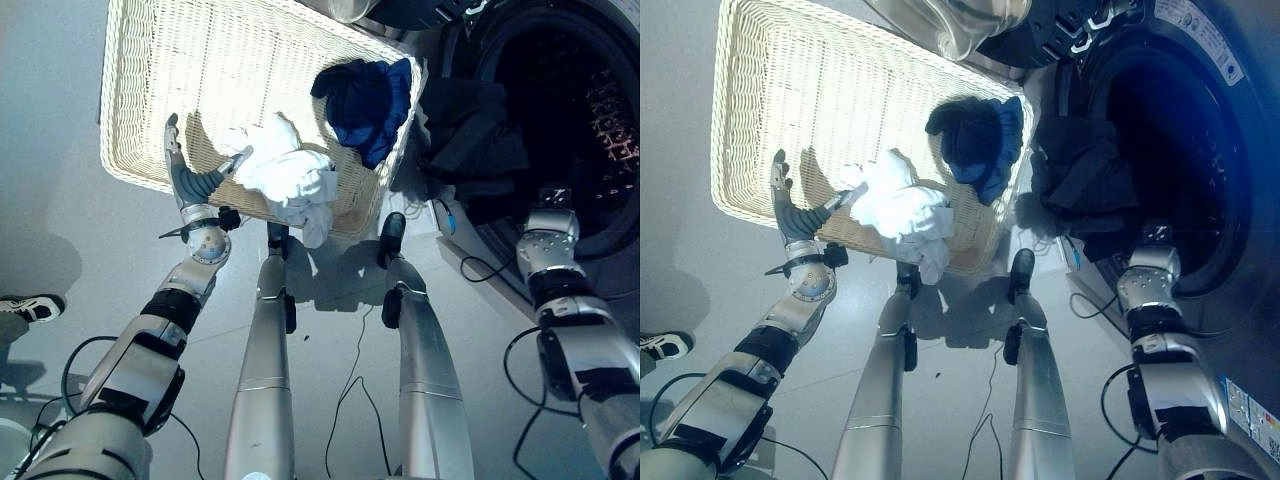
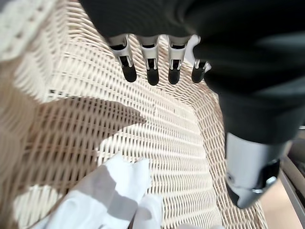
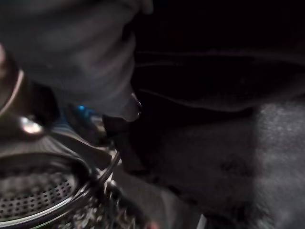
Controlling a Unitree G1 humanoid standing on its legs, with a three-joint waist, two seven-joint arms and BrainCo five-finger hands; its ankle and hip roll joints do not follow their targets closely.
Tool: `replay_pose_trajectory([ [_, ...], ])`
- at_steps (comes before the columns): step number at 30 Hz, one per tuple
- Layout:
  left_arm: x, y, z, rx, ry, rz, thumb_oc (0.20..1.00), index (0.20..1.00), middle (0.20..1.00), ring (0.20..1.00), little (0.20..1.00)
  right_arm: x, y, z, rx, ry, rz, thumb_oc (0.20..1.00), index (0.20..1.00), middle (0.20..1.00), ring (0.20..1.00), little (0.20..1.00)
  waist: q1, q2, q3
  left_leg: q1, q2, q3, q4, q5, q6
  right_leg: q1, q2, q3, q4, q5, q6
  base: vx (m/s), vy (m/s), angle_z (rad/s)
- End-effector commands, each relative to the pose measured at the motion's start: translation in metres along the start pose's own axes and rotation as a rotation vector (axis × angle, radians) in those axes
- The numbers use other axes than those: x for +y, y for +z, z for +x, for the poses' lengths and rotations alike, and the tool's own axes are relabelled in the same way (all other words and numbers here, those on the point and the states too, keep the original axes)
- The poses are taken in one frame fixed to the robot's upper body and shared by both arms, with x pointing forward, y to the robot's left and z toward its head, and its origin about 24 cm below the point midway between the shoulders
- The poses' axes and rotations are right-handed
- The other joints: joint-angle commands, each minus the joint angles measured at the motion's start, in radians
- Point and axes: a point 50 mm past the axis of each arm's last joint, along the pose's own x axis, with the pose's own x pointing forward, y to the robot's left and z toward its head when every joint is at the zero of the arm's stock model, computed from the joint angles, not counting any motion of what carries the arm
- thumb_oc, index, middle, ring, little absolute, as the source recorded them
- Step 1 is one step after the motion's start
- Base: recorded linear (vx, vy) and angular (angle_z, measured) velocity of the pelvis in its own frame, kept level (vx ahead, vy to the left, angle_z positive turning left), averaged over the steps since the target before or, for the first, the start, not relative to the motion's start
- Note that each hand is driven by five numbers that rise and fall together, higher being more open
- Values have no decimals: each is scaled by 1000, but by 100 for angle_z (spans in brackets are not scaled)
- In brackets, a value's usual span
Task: Put the clothes into the washing machine.
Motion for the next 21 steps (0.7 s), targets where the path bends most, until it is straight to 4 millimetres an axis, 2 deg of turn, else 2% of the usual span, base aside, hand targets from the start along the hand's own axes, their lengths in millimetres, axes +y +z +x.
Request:
replay_pose_trajectory([
  [1, 18, -5, -6, -26, 37, -7, 1000, 1000, 1000, 1000, 1000, 9, 122, 13, -510, -65, 26, 200, 200, 200, 200, 200, -17, 27, -11, -3, -42, -27, 66, -64, 42, 63, 16, -92, -83, 98, 70, -13, -72, -5],
  [2, 22, -6, -7, -26, 41, 5, 1000, 1000, 1000, 1000, 1000, 20, 139, 9, -587, -60, 7, 200, 200, 200, 200, 200, -20, 19, -11, -2, -42, -31, 66, -66, 43, 67, 19, -93, -88, 102, 72, -16, -43, -4],
  [4, 28, -7, -5, -22, 47, 18, 1000, 1000, 1000, 1000, 1000, 36, 151, 2, -649, -56, -2, 200, 200, 200, 200, 200, -26, 10, -11, 0, -42, -33, 69, -70, 45, 71, 25, -90, -94, 105, 72, 0, 0, 0],
  [5, 36, -8, -1, -14, 54, 31, 1000, 1000, 1000, 1000, 1000, 49, 166, -2, -703, -57, -29, 200, 200, 200, 200, 200, -33, -2, -11, 8, -39, -35, 68, -74, 48, 80, 31, -87, -97, 103, 71, -17, 12, -4],
  [7, 44, -9, 5, -3, 56, 43, 1000, 1000, 1000, 1000, 1000, 52, 180, -2, -731, -53, -50, 219, 219, 219, 219, 219, -39, -13, -11, 21, -38, -36, 63, -74, 51, 96, 36, -85, -102, 98, 68, -14, 19, -5],
  [10, 46, -7, 10, -7, 50, 45, 1000, 1000, 1000, 1000, 1000, 50, 190, 0, -744, -76, -59, 307, 307, 307, 307, 307, -39, -17, -11, 17, -46, -39, 59, -65, 54, 93, 36, -84, -108, 104, 64, 0, 7, -2],
  [11, 47, -9, 10, 3, 43, 47, 1000, 1000, 1000, 1000, 1000, 43, 192, 3, -743, -104, -88, 429, 429, 429, 429, 429, -37, -15, -11, 27, -49, -42, 65, -74, 55, 101, 36, -83, -100, 93, 64, 0, 0, 0],
  [13, 46, -9, 10, 2, 38, 43, 1000, 1000, 1000, 1000, 1000, 41, 193, 5, -737, -118, -91, 401, 401, 401, 401, 401, -35, -13, -11, 19, -55, -45, 64, -66, 57, 94, 34, -84, -103, 99, 61, 26, 2, 4],
  [14, 44, -11, 8, 6, 25, 43, 1000, 1000, 1000, 1000, 1000, 38, 189, 6, -730, -128, -112, 429, 429, 429, 429, 429, -28, -7, -11, 25, -60, -48, 65, -75, 59, 98, 34, -85, -102, 91, 62, 41, -18, 4],
  [15, 42, -11, 7, 5, 19, 41, 1000, 1000, 1000, 1000, 1000, 37, 186, 8, -717, -126, -134, 548, 548, 548, 548, 548, -25, -4, -11, 23, -61, -49, 65, -75, 60, 97, 32, -87, -101, 90, 61, 31, -28, 4],
  [16, 40, -10, 6, -1, 12, 39, 1000, 1000, 1000, 1000, 1000, 38, 182, 9, -699, -118, -148, 947, 947, 947, 947, 947, -23, -1, -11, 12, -67, -51, 64, -67, 62, 86, 29, -89, -105, 98, 59, 0, 0, 0],
  [17, 38, -11, 4, 1, 6, 40, 1000, 1000, 1000, 1000, 1000, 37, 178, 10, -689, -118, -162, 1000, 1000, 1000, 1000, 1000, -21, 1, -11, 20, -67, -51, 66, -76, 62, 93, 30, -89, -102, 90, 61, 0, 0, 0],
  [21, 31, -7, 4, -20, -19, 48, 1000, 1000, 1000, 1000, 1000, 41, 159, 12, -658, -130, -327, 1000, 1000, 1000, 1000, 1000, -13, 12, -11, 17, -74, -51, 63, -77, 66, 88, 26, -93, -103, 89, 59, 0, 0, 0],
])
